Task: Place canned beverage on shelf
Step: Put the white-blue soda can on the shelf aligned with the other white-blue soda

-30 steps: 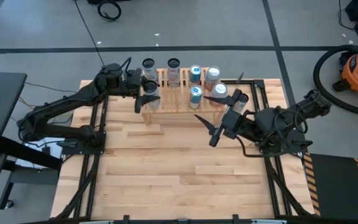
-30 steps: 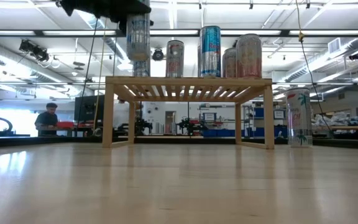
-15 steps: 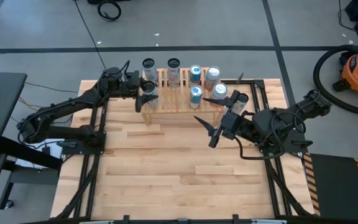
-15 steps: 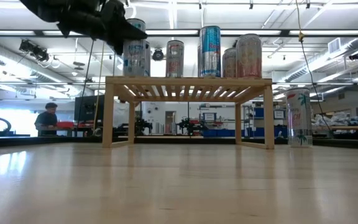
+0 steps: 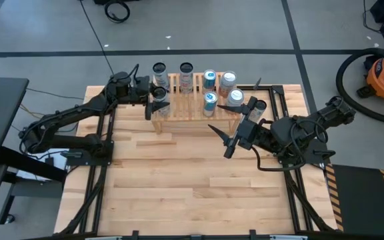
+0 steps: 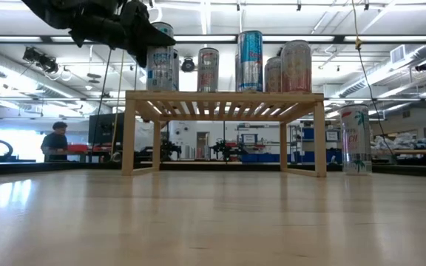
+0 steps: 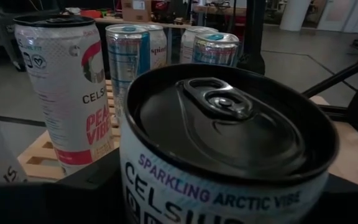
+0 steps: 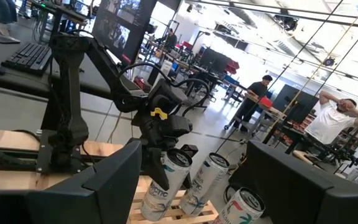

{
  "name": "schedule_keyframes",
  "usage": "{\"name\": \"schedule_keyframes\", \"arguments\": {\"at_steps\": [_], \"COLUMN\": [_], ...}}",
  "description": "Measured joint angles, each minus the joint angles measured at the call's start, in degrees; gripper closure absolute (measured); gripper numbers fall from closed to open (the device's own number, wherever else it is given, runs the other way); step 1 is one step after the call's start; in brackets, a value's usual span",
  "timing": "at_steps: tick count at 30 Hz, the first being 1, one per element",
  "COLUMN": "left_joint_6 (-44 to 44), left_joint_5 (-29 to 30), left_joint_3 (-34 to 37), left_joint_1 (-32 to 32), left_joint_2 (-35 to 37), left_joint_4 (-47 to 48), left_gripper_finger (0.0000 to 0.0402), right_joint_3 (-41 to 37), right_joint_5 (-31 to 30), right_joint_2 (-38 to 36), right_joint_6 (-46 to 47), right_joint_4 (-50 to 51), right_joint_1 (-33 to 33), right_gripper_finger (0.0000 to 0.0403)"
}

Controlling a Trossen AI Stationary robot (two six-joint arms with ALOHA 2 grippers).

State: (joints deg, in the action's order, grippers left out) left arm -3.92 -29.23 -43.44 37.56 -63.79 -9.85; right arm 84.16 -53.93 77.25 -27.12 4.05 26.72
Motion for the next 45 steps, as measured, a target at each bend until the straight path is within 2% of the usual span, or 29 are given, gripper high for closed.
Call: {"name": "schedule_keyframes", "arguments": {"at_steps": [30,37,45], "left_joint_6": [0.7,0.7,0.8], "left_joint_5": [1.0,1.0,1.1], "left_joint_3": [0.0,0.0,0.0], "left_joint_1": [0.0,0.0,0.0], "left_joint_2": [0.0,0.0,0.1], "left_joint_4": [0.8,0.8,-1.9], "left_gripper_finger": [0.0115,0.0088,0.0083], "right_joint_3": [0.0,0.0,0.0], "right_joint_5": [0.0,0.0,0.0], "right_joint_2": [0.0,0.0,0.1], "right_joint_6": [3.3,3.3,3.6], "right_joint_4": [0.0,1.0,3.9], "right_joint_1": [0.1,0.1,0.2], "right_gripper_finger": [0.0104,0.0104,0.0104]}}
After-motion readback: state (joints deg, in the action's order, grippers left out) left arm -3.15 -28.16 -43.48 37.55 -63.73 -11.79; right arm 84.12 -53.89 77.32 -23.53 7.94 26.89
